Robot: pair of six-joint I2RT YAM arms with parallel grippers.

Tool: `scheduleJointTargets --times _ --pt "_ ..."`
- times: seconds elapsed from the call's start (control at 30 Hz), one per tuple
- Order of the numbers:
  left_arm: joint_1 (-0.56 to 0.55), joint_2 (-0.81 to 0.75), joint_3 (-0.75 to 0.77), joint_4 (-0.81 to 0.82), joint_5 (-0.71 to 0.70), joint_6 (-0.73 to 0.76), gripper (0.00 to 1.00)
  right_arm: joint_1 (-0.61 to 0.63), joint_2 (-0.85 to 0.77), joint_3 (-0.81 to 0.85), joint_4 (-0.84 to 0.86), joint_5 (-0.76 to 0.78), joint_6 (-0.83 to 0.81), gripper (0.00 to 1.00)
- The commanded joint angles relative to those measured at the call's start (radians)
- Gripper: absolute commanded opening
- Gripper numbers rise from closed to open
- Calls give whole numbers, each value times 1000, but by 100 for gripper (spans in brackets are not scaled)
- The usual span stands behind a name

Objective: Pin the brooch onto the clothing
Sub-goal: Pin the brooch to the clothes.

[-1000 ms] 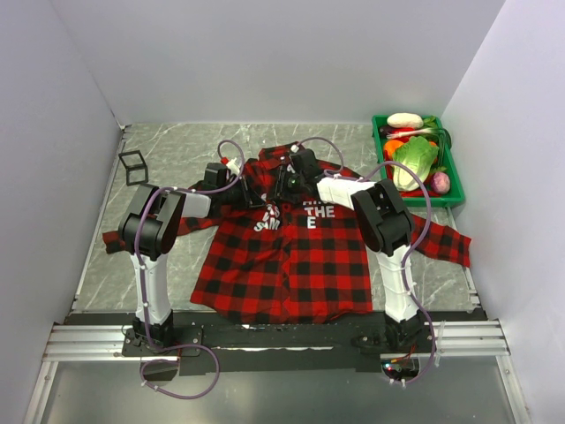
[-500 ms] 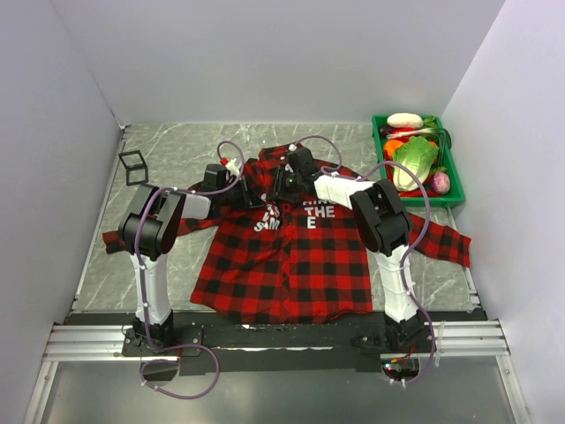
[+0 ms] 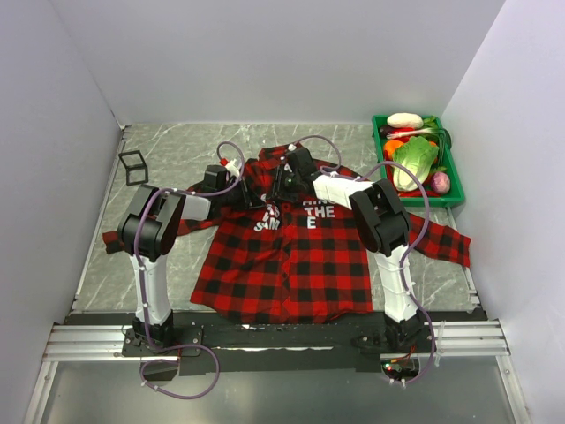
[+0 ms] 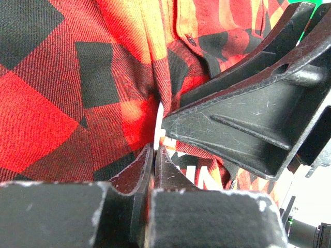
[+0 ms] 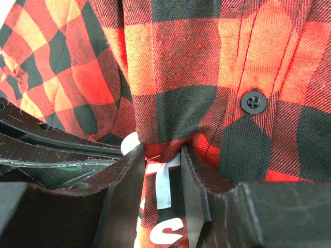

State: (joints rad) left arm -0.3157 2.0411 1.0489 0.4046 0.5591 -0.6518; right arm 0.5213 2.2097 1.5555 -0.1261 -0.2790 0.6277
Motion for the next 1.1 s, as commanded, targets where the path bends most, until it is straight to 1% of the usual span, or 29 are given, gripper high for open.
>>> scheduleJointTargets --times 0.0,0.1,0.23,0.43,0.57,0.7,0.87,1.07 --pt "-19 -33 -15 -53 -4 1 1 11 19 0 -3 34 3 41" --pt "-14 -32 -15 -58 -10 -15 1 -9 1 -38 45 -3 32 42" --pt "-8 -24 -15 -59 -11 -31 1 -21 -30 -52 43 1 21 45" --pt "0 -21 -12 -64 -10 -43 1 -43 -71 -110 114 -38 44 49" --pt "1 -21 -13 -58 -7 -42 1 -44 -70 -104 111 -43 36 49" --pt "1 -24 -10 -66 -8 -40 1 -47 -97 -156 160 -37 56 49" --pt "1 -24 -10 -61 -7 -42 1 -75 -125 -187 158 -37 46 49" --pt "1 -19 -9 -61 -5 -40 1 -73 -117 -198 171 -64 49 47"
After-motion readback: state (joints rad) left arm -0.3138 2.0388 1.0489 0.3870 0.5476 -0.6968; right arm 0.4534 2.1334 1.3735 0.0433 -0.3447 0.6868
